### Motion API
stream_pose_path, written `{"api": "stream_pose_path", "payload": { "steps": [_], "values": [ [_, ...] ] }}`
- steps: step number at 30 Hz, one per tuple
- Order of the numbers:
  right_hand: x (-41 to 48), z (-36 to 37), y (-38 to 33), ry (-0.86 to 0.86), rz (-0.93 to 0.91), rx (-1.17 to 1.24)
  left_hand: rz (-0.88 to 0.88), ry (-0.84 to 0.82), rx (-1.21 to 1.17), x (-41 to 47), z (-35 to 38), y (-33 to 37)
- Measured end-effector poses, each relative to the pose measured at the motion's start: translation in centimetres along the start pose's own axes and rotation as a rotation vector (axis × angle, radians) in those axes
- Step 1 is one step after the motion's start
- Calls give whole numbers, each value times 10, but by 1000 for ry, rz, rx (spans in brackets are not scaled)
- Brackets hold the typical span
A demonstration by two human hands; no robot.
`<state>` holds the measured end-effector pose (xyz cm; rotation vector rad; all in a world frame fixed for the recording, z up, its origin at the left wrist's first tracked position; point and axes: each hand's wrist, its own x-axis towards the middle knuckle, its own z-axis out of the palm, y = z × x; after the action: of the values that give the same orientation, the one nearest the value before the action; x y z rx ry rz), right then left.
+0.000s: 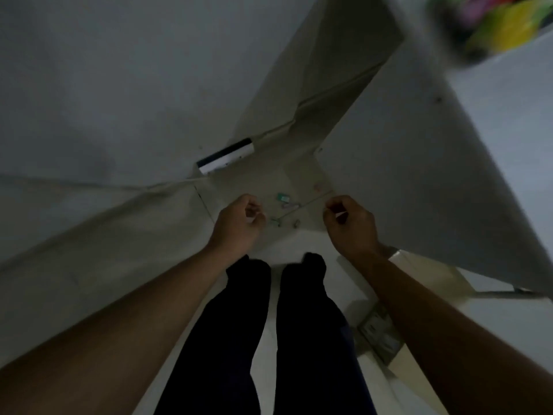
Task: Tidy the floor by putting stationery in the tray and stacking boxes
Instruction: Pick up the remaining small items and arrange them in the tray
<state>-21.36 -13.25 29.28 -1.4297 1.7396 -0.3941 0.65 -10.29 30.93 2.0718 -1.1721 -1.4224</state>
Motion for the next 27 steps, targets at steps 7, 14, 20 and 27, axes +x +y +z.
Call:
{"api": "stream_pose_path", "payload": {
  "steps": [7,14,20,27],
  "values": [
    [44,100,131,-65,-37,-62,28,54,51,84,103,-115],
    [98,193,257,-110,5,-124,181,118,357,164,190,-231],
    [129,263,334,-94,107,-23,180,151,477,224,242,-291],
    [153,303,365,-118,18,-354,311,74,551,264,279,-310]
  ]
}}
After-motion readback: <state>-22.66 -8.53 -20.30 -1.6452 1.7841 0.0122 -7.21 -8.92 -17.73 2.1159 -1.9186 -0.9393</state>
